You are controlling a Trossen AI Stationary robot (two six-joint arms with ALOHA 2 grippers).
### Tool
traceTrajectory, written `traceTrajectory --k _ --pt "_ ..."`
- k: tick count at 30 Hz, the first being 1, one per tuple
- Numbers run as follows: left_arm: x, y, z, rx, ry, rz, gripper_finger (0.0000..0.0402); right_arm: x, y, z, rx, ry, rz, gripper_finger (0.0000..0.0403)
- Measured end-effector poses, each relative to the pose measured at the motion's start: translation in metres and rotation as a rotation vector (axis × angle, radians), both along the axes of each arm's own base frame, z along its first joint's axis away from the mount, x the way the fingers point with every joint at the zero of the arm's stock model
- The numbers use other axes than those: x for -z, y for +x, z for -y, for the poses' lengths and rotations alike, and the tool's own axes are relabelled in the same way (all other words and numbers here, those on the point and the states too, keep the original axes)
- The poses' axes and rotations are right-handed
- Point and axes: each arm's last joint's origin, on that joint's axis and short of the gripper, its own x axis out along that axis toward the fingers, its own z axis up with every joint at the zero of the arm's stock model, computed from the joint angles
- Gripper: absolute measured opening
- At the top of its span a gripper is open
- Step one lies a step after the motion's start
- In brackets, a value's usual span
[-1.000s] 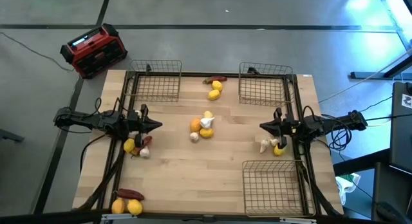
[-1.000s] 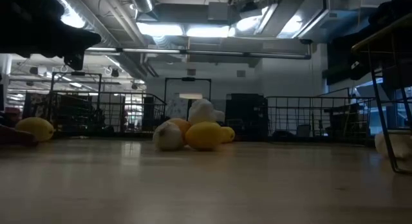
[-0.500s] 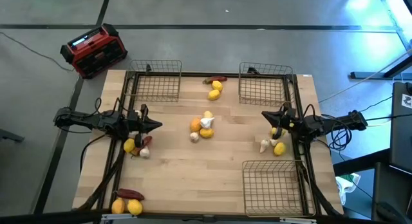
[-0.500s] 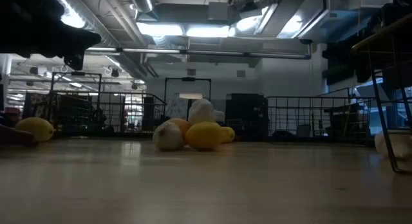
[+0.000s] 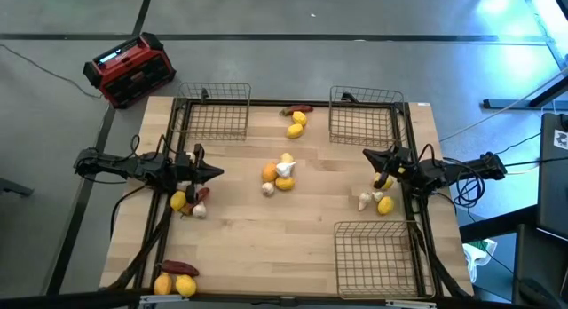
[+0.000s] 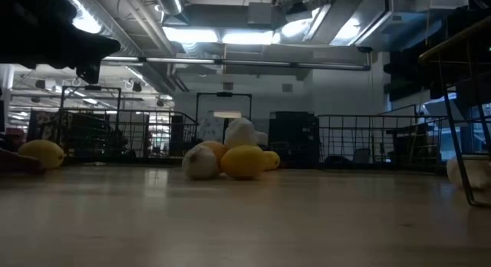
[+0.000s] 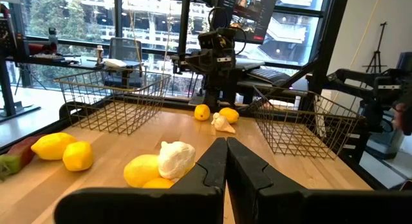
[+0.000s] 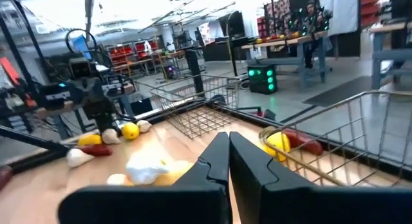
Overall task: Sort produce into baskets
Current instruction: Put the white garlic into the top left wire basket
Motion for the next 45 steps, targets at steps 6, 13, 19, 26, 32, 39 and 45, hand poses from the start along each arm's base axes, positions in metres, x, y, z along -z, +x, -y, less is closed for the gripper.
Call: traceTrajectory --k 6,13,19,26,32,39,45 --pt "0.000 0.000 0.000 0.001 0.000 0.000 0.0003 0.000 0.000 0.000 0.007 -0.107 -0.058 0.0014" --pt "0.000 0.000 0.000 0.000 0.000 0.001 0.0003 -0.003 0.000 -0.001 -0.035 -0.007 0.026 0.0014" --pt "0.000 0.000 0.000 0.001 0.000 0.000 0.0003 -0.006 0.000 -0.002 -0.071 0.089 0.103 0.0014" --pt "0.000 0.000 0.000 0.000 0.000 0.000 0.0004 -0.010 0.001 -0.004 -0.198 0.201 0.187 0.0014" --pt "-0.007 -0.001 0.000 0.010 -0.138 0.086 0.0004 -0.012 0.001 -0.005 -0.226 0.204 0.210 0.0014" --pt "-0.022 -0.004 -0.002 -0.010 -0.372 0.256 0.0004 -0.018 0.001 -0.006 -0.256 0.208 0.264 0.0014" --pt "-0.022 -0.004 -0.003 -0.047 -0.383 0.271 0.0004 -0.022 0.005 -0.007 -0.276 0.188 0.282 0.0014"
